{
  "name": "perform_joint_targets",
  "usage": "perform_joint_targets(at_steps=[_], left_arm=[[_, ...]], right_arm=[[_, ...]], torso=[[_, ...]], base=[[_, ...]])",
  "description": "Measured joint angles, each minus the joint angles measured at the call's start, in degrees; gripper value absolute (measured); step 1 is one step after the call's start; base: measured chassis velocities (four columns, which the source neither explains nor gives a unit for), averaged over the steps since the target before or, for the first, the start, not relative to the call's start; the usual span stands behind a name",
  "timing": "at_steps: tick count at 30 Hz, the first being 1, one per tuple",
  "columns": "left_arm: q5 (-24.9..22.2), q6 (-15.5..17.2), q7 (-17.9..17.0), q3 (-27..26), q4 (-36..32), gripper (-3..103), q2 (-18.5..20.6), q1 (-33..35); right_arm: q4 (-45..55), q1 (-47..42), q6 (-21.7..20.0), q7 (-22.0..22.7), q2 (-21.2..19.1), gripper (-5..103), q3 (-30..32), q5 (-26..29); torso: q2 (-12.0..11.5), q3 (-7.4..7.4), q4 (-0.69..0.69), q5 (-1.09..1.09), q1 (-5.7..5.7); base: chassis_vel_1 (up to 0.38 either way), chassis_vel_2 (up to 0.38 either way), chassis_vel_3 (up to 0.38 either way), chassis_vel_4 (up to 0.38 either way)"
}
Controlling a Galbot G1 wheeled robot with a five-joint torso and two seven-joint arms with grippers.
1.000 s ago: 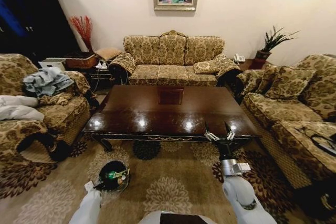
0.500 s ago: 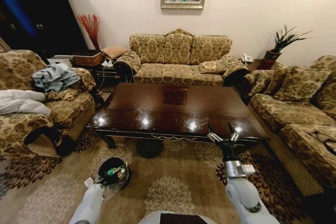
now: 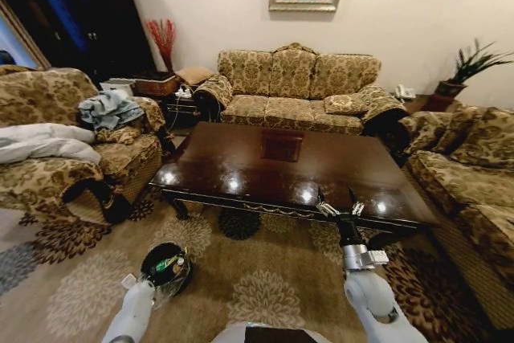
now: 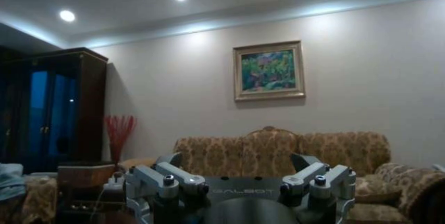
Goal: Move to the front of the table and place the trash on the table into the trash bin.
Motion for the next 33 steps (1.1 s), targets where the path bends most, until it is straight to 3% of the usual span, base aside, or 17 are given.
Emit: perform_joint_targets(at_steps=[11, 29, 33], left_arm=[[4.2, 0.6, 4.1, -0.1, 2.5, 0, -0.2, 0.0], [7.3, -0.2, 6.5, -0.1, 5.0, 0, -0.3, -1.1], [7.4, -0.6, 6.8, -0.4, 5.7, 0, -0.3, -1.5]], right_arm=[[0.4, -0.9, 0.8, -0.1, 0.0, 100, 0.7, 0.1], [0.4, -1.3, 0.9, -0.1, 0.1, 100, 0.9, 0.0], [0.4, -1.3, 0.9, -0.1, 0.1, 100, 1.0, 0.0]], torso=[[-3.5, -1.92, 0.02, 0.01, -1.53], [-7.3, -3.97, 0.00, 0.00, -3.33], [-8.7, -4.83, 0.00, 0.11, -3.93]], base=[[0.007, 0.008, 0.009, 0.008], [0.000, 0.000, 0.000, 0.000], [0.000, 0.000, 0.000, 0.000]])
